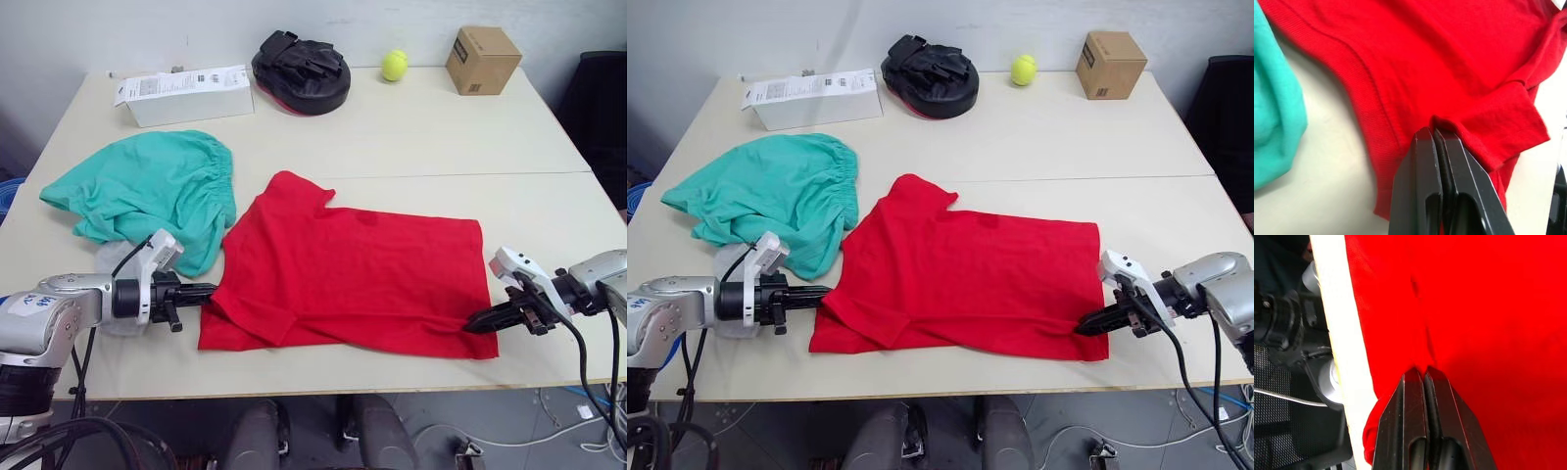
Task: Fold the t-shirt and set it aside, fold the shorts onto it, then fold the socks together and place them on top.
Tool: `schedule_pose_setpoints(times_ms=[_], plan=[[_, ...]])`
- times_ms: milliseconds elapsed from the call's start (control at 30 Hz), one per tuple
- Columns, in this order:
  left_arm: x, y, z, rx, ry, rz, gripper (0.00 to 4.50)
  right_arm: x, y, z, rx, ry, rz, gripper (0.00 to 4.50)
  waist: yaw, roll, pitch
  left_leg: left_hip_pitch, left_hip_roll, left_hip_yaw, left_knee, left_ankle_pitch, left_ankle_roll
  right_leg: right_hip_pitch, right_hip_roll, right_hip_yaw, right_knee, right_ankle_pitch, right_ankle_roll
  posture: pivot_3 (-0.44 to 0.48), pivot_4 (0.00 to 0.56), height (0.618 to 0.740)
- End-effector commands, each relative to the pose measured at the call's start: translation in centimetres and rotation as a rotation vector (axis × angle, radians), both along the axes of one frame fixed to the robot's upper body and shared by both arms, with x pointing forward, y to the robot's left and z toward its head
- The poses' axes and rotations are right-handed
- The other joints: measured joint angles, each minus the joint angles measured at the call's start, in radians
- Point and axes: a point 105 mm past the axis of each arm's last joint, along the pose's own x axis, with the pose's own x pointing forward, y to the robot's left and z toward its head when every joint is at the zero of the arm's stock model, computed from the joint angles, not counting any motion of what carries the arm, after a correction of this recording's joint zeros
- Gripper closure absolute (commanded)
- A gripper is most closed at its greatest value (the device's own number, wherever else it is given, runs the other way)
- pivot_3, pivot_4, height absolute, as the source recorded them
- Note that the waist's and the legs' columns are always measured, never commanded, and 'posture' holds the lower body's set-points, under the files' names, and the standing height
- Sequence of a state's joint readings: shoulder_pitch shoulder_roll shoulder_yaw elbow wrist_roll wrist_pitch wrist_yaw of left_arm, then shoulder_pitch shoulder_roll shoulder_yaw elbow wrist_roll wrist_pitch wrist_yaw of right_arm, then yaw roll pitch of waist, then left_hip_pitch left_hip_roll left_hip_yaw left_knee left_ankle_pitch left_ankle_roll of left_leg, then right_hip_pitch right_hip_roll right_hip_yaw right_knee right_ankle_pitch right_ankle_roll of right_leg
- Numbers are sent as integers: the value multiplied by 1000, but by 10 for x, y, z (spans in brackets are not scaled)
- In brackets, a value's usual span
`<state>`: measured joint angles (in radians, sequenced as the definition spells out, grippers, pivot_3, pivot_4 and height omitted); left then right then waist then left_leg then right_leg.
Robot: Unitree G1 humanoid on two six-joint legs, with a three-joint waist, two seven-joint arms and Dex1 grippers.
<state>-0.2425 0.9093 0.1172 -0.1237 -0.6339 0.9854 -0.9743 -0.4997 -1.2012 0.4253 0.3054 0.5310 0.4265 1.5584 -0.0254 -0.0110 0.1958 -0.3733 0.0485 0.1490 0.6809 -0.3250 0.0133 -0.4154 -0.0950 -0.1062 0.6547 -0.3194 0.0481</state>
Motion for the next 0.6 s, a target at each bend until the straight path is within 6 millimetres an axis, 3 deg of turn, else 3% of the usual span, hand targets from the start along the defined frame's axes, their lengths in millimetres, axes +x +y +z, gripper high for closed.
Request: schedule_pose_setpoints(times_ms=[33,67,133,233,400,567,600], plan=[[-2,-3,9,-7,-32,-13,4500,0,-3,4,7,-22,33,4467,0,0,0,0,0,0,0,0,0,0,0,0,0,0,0,0,150,740],[-3,-3,9,-8,-31,-12,4500,1,-4,4,6,-26,29,4467,0,0,0,0,0,0,0,0,0,0,0,0,0,0,0,0,150,740],[-3,-2,9,-7,-31,-7,4086,2,-4,4,5,-37,28,4500,0,0,0,0,0,0,0,0,0,0,0,0,0,0,0,0,150,740],[-3,-2,9,-6,-37,-6,3305,6,-5,7,6,-65,19,3863,0,0,0,0,0,0,0,0,0,0,0,0,0,0,0,0,150,740],[1,5,16,-6,-91,35,1828,13,-6,26,27,-156,-9,2266,0,0,0,0,0,0,0,0,0,0,0,0,0,0,0,0,150,740],[-11,1,47,-67,-197,-36,120,16,-5,55,69,-271,-26,423,-1,0,0,0,0,0,0,0,0,0,0,0,0,0,0,0,150,740],[-16,-1,52,-56,-224,-71,0,15,-3,60,68,-301,-9,98,-1,0,0,0,0,0,0,0,0,0,0,0,0,0,0,0,150,740]])
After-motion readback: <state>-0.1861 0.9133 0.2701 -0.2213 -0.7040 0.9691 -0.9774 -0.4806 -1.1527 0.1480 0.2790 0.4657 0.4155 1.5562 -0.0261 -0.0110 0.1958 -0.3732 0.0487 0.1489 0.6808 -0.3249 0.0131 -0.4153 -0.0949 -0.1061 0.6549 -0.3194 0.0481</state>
